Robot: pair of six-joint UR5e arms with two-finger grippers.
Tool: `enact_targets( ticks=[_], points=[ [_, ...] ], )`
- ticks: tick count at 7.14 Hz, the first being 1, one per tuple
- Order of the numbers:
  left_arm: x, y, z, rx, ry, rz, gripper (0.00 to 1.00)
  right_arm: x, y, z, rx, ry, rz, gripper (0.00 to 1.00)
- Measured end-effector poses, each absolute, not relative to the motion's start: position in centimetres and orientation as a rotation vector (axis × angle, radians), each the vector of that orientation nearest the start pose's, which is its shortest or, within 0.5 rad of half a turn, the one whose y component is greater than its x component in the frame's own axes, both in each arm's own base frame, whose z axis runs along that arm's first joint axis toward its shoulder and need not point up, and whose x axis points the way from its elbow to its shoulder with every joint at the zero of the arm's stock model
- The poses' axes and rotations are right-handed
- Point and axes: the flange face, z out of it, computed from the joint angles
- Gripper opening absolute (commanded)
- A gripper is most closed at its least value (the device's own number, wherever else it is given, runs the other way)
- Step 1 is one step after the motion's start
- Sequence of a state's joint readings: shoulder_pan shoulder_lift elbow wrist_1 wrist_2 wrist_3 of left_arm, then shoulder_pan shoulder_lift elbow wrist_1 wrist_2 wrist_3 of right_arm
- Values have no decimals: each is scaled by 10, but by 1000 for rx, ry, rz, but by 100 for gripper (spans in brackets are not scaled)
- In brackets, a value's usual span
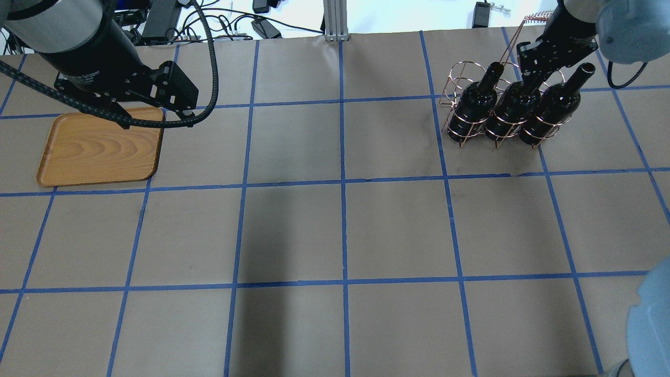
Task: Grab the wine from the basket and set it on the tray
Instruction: 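Lower the right gripper and grasp the neck of the nearest bottle, then lift the bottle out of the rack and set it upright on the table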
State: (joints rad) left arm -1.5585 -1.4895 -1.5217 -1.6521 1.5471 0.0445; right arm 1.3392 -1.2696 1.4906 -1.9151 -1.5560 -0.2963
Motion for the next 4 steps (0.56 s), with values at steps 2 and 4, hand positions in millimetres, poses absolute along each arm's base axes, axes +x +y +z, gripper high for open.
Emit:
enact_targets(
  ticks=[2, 4],
  points=[
    [-130, -460, 543, 52, 3162, -79, 100, -11, -631, 416, -117, 3160, -180, 0],
    [-130, -461, 542, 52, 3162, -78, 100, -6, -613, 465, -125, 3157, -132, 0]
  ],
)
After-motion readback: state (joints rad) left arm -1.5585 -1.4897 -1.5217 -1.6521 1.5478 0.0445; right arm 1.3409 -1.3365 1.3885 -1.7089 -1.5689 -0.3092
